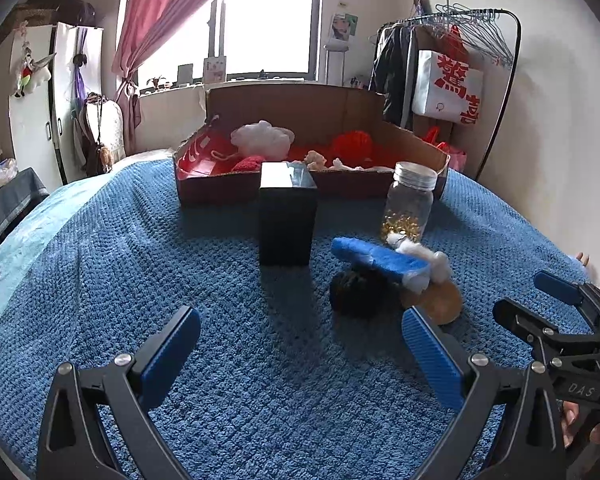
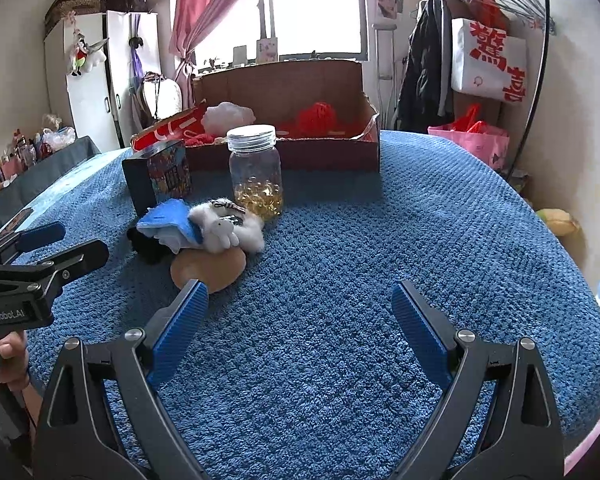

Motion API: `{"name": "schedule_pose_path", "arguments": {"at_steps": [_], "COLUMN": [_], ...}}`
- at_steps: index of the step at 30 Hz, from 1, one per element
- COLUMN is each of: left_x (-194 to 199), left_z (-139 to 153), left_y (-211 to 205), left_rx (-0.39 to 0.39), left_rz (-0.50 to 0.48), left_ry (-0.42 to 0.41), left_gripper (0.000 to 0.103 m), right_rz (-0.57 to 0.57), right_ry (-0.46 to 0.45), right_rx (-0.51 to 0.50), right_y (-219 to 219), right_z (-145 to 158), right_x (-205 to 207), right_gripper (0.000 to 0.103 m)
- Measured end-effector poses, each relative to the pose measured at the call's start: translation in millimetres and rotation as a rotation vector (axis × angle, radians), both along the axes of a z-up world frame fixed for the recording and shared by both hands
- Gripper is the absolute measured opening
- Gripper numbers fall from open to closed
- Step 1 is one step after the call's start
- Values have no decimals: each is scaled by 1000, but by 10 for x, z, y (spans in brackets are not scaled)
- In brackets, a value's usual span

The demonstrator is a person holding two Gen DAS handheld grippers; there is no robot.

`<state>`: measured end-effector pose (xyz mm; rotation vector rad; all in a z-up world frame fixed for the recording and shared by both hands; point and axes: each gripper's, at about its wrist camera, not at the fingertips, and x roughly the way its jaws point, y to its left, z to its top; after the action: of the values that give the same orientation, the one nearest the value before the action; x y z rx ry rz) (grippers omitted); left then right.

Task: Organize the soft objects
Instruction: 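Grasp the black fuzzy pompom with the left tool while the right tool grasps the white plush bear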

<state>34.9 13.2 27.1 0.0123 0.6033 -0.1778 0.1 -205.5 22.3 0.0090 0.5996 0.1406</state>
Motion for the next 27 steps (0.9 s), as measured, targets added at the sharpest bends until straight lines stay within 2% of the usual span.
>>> {"name": "schedule_pose_path", "arguments": {"at_steps": [6, 12, 20, 22, 25, 27], "left_x": [96, 254, 541, 604, 676, 711], "left_z": [16, 7, 40, 26, -24, -61], "left_y": [-48, -95, -136, -175, -255, -303], "left_rx": [43, 77, 54, 54, 58, 47], "left_rz": [-27, -77, -182, -216, -269, -303], "left_ry": [31, 95, 172, 190, 217, 236], "left_gripper": [103, 102, 84, 77, 67, 54], "right_rz": [28, 92, 180, 207, 253, 280], "right_ry": [37, 132, 237, 250, 273, 290], "right_rx": [18, 104, 171, 169, 153, 163], "right_y": [0, -20, 26, 67, 159, 181], "right_z": [17, 49, 55, 56, 31, 6], "right_x": [94, 328, 763, 859, 987, 1064], "right_gripper": [94, 94, 92, 86, 68, 41]}}
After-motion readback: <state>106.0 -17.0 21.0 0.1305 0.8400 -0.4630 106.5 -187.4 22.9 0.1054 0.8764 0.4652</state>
